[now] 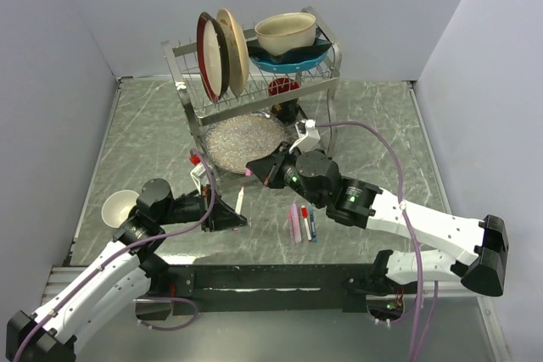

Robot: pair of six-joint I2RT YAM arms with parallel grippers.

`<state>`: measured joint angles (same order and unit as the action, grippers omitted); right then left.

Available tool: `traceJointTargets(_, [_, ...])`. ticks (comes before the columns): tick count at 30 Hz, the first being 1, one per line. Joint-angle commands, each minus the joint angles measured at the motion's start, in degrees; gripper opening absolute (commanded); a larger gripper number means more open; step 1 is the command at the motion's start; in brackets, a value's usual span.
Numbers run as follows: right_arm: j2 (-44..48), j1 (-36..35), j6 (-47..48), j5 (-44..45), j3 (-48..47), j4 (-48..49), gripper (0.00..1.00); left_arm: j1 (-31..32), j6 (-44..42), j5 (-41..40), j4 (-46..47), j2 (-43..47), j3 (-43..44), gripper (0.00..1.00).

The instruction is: Insert the pens into the pen caps

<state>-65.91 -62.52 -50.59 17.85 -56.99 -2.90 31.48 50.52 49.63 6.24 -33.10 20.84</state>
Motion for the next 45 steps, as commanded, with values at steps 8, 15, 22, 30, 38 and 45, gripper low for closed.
traceJointTargets(8, [-0.6,-2.7,-0.8,0.9,-0.8,2.8,0.0,0.2,-0.4,-0.7,1.4,1.0,0.1,0.01])
traceJointTargets(15, [0.4,-3.8,-1.8,1.2,1.7,2.7,0.0,0.2,-0.2,-0.9,1.4,1.2,-0.1,0.01])
traceJointTargets(22, [1.1,-6.7,-1.5,3.0,2.8,2.8,0.0,0.2,-0.9,-1.7,0.3,1.3,0.3,0.01])
traceJointTargets(30, [-0.8,-12.9,-4.0,10.4,3.2,0.7,0.0,0.2,-3.4,-6.1,-3.5,2.5,2.1,0.01])
traceJointTargets(38, [-4.1,-19.7,-5.7,14.7,1.6,-3.7,0.0,0.2,-6.1,-7.5,-4.7,1.1,4.6,0.01])
traceJointTargets(45, [2.4,-19.9,-5.8,15.0,6.5,0.1,0.11,0.2,-7.2,-6.4,-4.5,1.6,4.6,0.01])
